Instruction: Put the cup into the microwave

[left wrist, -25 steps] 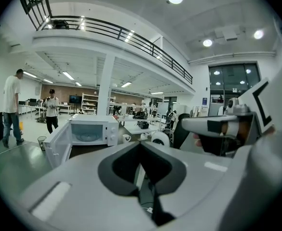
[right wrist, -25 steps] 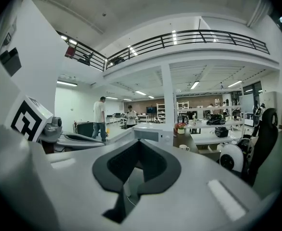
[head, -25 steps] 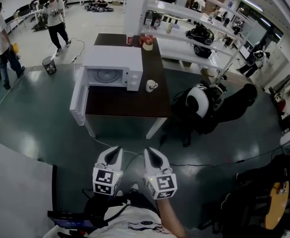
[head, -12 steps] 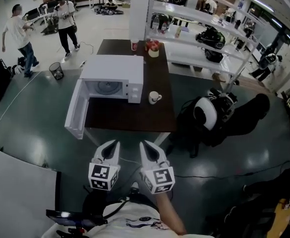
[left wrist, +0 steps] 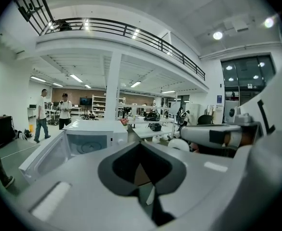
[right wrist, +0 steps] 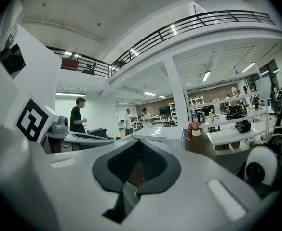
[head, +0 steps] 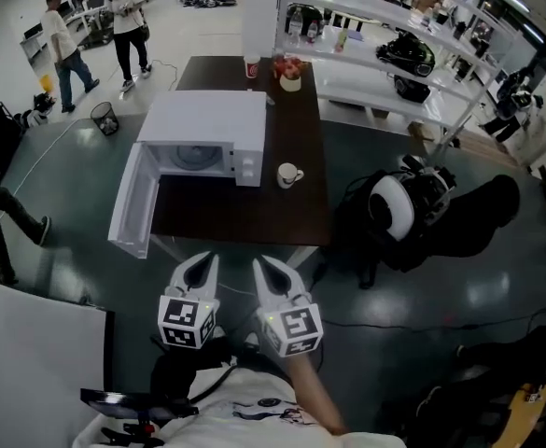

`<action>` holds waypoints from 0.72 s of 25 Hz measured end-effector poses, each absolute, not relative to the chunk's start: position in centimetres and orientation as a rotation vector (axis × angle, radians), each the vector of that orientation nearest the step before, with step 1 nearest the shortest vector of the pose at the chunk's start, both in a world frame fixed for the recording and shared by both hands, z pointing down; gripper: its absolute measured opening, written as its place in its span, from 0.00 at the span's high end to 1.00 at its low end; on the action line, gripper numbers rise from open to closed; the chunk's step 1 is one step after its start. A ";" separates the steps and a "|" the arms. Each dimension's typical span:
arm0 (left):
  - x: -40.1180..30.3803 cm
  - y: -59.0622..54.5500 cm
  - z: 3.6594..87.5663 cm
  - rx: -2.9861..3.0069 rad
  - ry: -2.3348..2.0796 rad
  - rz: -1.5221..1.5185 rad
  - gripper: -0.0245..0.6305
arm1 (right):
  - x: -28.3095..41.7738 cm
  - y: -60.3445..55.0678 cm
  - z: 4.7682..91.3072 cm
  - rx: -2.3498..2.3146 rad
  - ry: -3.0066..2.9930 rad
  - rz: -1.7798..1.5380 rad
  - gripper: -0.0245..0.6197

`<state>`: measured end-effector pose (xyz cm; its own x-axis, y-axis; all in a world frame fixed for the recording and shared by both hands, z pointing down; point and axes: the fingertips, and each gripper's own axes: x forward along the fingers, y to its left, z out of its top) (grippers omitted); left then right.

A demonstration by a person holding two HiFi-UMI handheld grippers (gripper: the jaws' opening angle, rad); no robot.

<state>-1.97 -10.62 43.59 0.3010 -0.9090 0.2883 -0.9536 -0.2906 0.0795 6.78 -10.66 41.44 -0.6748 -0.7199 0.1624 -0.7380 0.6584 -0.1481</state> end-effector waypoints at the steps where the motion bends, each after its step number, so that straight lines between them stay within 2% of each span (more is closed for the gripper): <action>1: -2.2 -11.0 43.6 2.330 -1.710 0.275 0.96 | 6.5 -11.1 41.4 1.218 -2.779 0.309 0.96; 18: -6.7 -23.1 44.2 2.374 -1.592 0.200 0.96 | 0.4 -21.8 40.6 1.241 -2.715 0.224 0.96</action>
<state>-6.73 -23.12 44.19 0.3846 -0.8842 0.2652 -0.9223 -0.3562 0.1500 0.35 -21.83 40.62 -0.6472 -0.7367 0.1959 -0.7589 0.6470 -0.0738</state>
